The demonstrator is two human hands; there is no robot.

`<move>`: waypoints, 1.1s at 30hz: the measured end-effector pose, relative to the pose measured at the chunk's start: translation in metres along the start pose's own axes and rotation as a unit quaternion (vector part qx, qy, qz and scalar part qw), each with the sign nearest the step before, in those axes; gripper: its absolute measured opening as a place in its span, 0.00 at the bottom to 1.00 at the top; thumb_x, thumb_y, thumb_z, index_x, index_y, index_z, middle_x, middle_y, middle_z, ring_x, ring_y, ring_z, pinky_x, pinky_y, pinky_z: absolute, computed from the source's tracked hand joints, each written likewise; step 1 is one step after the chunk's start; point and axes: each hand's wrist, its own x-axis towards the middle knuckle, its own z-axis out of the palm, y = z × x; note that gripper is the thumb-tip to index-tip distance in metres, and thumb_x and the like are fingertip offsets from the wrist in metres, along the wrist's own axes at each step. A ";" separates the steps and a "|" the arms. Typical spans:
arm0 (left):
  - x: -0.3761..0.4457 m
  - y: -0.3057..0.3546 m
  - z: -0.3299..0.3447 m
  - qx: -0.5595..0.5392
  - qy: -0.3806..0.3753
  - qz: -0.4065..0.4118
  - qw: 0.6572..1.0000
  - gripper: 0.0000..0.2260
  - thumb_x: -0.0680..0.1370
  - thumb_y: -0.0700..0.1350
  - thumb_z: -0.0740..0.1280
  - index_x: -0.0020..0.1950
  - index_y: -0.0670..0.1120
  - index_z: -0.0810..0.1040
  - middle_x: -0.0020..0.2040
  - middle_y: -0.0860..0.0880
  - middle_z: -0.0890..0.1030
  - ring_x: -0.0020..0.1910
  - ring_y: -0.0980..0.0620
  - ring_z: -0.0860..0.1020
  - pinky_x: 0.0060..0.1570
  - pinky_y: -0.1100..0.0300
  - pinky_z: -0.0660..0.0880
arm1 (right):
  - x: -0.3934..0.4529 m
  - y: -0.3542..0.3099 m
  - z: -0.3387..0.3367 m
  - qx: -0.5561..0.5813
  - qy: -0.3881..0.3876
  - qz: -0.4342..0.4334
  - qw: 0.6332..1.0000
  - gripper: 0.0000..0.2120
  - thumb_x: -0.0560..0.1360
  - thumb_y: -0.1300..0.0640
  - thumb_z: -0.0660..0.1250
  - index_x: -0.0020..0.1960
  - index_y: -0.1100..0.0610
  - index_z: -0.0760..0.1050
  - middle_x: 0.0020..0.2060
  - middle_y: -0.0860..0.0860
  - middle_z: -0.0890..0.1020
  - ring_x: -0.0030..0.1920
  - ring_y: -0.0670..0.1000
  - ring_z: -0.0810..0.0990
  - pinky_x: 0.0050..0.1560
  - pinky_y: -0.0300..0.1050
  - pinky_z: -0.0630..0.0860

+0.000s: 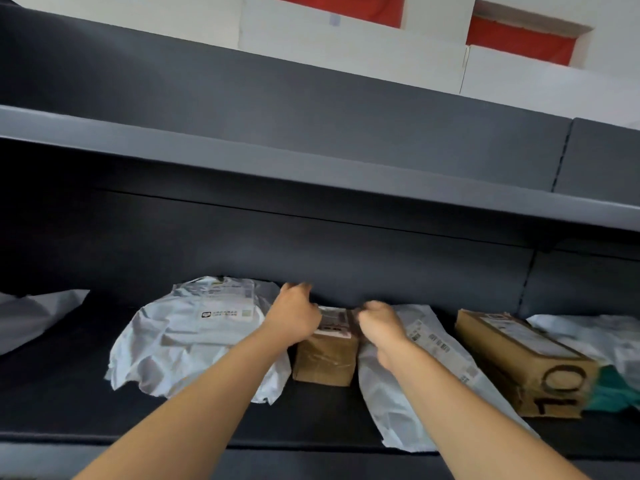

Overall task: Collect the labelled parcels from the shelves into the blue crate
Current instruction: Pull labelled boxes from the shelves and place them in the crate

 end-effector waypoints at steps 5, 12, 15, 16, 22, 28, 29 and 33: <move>0.001 0.006 0.033 -0.144 -0.028 -0.183 0.972 0.14 0.79 0.39 0.55 0.61 0.40 0.74 0.55 0.43 0.78 0.52 0.46 0.75 0.49 0.57 0.70 | 0.010 0.022 -0.005 0.000 -0.096 0.061 0.994 0.12 0.77 0.58 0.61 0.58 0.59 0.73 0.52 0.57 0.80 0.48 0.55 0.78 0.40 0.45 0.74; -0.008 -0.001 0.036 -0.288 0.027 -0.246 0.925 0.12 0.79 0.36 0.56 0.56 0.42 0.78 0.50 0.43 0.82 0.47 0.47 0.79 0.41 0.59 0.75 | 0.007 0.027 -0.012 0.043 -0.156 0.048 0.986 0.08 0.78 0.61 0.60 0.50 0.53 0.77 0.50 0.52 0.82 0.54 0.54 0.79 0.48 0.47 0.76; -0.019 0.005 0.032 -0.366 0.049 -0.233 0.900 0.14 0.78 0.31 0.56 0.48 0.47 0.76 0.43 0.48 0.82 0.43 0.51 0.79 0.39 0.59 0.76 | 0.002 0.028 -0.014 0.092 -0.145 0.006 0.985 0.12 0.79 0.61 0.61 0.60 0.53 0.78 0.52 0.49 0.84 0.54 0.52 0.81 0.54 0.46 0.77; -0.022 0.006 0.031 -0.391 0.057 -0.227 0.890 0.13 0.78 0.30 0.57 0.49 0.47 0.75 0.43 0.49 0.81 0.43 0.50 0.80 0.40 0.59 0.76 | -0.001 0.027 -0.015 0.100 -0.138 -0.008 0.985 0.14 0.79 0.61 0.62 0.63 0.53 0.76 0.53 0.49 0.83 0.55 0.51 0.81 0.59 0.47 0.77; -0.033 0.007 0.027 -0.435 0.092 -0.183 0.877 0.19 0.78 0.29 0.57 0.68 0.43 0.69 0.58 0.46 0.79 0.59 0.47 0.76 0.58 0.55 0.72 | -0.015 0.017 -0.021 0.104 -0.126 -0.069 0.984 0.18 0.79 0.61 0.62 0.67 0.52 0.73 0.59 0.47 0.81 0.58 0.47 0.78 0.59 0.42 0.75; -0.042 0.003 0.021 -0.438 0.094 -0.147 0.882 0.20 0.79 0.29 0.57 0.68 0.43 0.69 0.62 0.47 0.78 0.62 0.49 0.76 0.60 0.56 0.72 | -0.027 0.017 -0.014 0.124 -0.112 -0.094 0.981 0.17 0.79 0.61 0.62 0.66 0.49 0.74 0.57 0.46 0.82 0.59 0.47 0.79 0.63 0.51 0.75; -0.044 0.003 0.020 -0.439 0.095 -0.143 0.882 0.20 0.79 0.29 0.57 0.68 0.44 0.69 0.62 0.47 0.79 0.62 0.49 0.76 0.60 0.56 0.72 | -0.029 0.017 -0.013 0.124 -0.111 -0.095 0.981 0.17 0.79 0.60 0.62 0.66 0.47 0.74 0.57 0.45 0.82 0.59 0.47 0.79 0.64 0.51 0.75; -0.050 0.005 0.014 -0.448 0.104 -0.120 0.880 0.20 0.79 0.29 0.57 0.68 0.44 0.69 0.62 0.48 0.78 0.61 0.50 0.75 0.57 0.58 0.71 | -0.038 0.012 -0.012 0.144 -0.101 -0.104 0.979 0.18 0.78 0.59 0.63 0.66 0.47 0.74 0.59 0.45 0.81 0.61 0.47 0.78 0.65 0.51 0.74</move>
